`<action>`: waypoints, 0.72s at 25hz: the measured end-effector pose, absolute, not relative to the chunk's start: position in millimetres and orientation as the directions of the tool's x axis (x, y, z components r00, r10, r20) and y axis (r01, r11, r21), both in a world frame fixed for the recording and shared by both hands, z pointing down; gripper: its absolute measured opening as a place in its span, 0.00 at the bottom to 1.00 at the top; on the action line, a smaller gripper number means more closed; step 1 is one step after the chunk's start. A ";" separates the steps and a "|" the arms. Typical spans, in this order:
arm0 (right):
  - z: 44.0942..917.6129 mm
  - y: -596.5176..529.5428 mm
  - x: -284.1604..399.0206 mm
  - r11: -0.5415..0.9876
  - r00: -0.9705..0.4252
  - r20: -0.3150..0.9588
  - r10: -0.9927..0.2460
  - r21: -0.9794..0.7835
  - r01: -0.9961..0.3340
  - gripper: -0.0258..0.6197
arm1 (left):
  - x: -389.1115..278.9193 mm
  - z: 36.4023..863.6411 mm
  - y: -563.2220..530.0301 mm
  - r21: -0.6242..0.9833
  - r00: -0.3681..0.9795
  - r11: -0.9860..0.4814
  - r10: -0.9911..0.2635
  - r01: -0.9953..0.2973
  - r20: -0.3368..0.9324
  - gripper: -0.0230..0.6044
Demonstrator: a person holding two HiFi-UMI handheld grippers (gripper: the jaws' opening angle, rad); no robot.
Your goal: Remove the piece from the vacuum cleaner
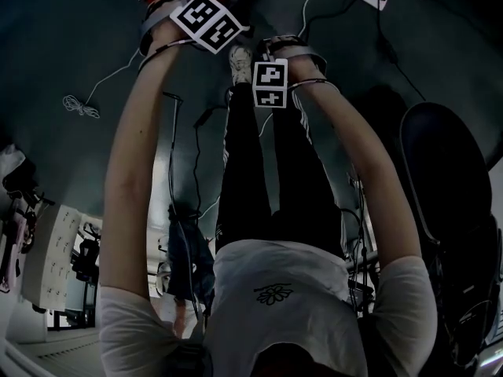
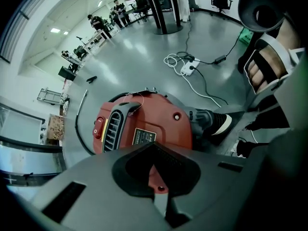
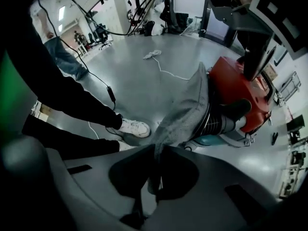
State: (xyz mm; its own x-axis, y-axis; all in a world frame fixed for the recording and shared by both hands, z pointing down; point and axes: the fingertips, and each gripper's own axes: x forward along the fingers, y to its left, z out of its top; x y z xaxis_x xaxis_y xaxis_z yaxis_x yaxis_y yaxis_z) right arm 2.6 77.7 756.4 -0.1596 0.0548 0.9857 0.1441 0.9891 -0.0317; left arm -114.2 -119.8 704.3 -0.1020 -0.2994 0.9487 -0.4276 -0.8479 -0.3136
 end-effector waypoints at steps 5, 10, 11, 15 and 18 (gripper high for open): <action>755.1 91.1 -3.2 0.985 -0.176 0.983 0.055 -0.025 0.168 0.08 | -115.1 703.0 -112.6 -0.307 -0.094 -0.847 -0.297 -0.435 0.950 0.04; 753.1 102.4 -7.1 0.981 -0.169 0.984 0.064 -0.031 0.190 0.08 | -112.5 701.1 -106.7 -0.307 -0.096 -0.848 -0.295 -0.431 0.951 0.04; 752.7 104.9 -8.4 0.981 -0.171 0.983 0.069 -0.036 0.188 0.08 | -112.5 701.3 -105.0 -0.308 -0.098 -0.849 -0.296 -0.429 0.950 0.04; 749.0 111.1 -15.0 0.991 -0.202 0.973 0.114 -0.097 0.091 0.08 | -111.7 702.2 -101.8 -0.308 -0.091 -0.847 -0.299 -0.434 0.950 0.03; 745.2 110.2 -16.9 0.994 -0.218 0.970 0.109 -0.101 0.047 0.08 | -110.9 702.9 -103.1 -0.306 -0.084 -0.848 -0.299 -0.433 0.950 0.02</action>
State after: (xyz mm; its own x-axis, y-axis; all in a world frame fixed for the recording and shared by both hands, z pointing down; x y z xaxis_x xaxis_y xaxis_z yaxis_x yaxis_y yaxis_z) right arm -16.9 110.2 745.2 -0.2181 0.1090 0.9698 0.0472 0.9938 -0.1011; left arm -110.9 -103.1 702.9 -0.0844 -0.2994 0.9504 -0.4334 -0.8478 -0.3056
